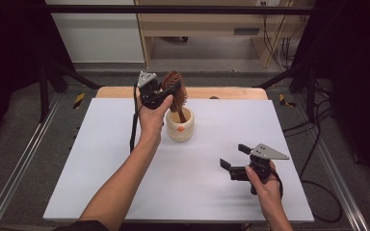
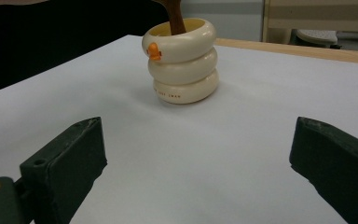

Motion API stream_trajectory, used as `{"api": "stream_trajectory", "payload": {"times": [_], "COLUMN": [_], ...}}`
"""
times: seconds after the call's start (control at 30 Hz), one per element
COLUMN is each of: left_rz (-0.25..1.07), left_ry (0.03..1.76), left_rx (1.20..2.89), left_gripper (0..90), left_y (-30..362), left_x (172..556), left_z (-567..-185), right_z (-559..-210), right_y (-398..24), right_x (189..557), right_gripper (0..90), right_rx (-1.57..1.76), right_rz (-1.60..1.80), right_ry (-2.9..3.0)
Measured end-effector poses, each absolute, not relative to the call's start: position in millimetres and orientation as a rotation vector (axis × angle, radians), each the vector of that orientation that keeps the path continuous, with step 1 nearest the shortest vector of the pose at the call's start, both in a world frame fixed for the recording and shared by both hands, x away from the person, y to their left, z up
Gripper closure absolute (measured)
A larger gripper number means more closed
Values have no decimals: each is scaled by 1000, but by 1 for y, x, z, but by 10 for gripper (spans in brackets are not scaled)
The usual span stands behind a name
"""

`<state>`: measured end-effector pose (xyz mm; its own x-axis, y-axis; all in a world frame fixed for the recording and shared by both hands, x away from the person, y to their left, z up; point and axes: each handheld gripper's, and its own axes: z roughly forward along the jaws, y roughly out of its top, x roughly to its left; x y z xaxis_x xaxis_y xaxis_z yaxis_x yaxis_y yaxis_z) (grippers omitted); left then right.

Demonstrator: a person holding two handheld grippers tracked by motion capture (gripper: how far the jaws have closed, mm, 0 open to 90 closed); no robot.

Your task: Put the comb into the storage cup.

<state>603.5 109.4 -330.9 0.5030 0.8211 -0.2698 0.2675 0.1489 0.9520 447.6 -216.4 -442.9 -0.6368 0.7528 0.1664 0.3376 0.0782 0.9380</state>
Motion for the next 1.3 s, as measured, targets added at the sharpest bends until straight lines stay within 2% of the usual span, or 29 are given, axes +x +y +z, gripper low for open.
{"api": "stream_trajectory", "payload": {"times": [1.3], "left_rz": [487], "left_ry": [1048], "left_rx": [1398], "left_gripper": [506], "left_y": [107], "left_x": [605], "left_z": [-343], "right_z": [-444], "right_y": [-215], "right_x": [448], "right_gripper": [38], "right_rx": [1081], "right_rz": [1578], "right_ry": [2013]}}
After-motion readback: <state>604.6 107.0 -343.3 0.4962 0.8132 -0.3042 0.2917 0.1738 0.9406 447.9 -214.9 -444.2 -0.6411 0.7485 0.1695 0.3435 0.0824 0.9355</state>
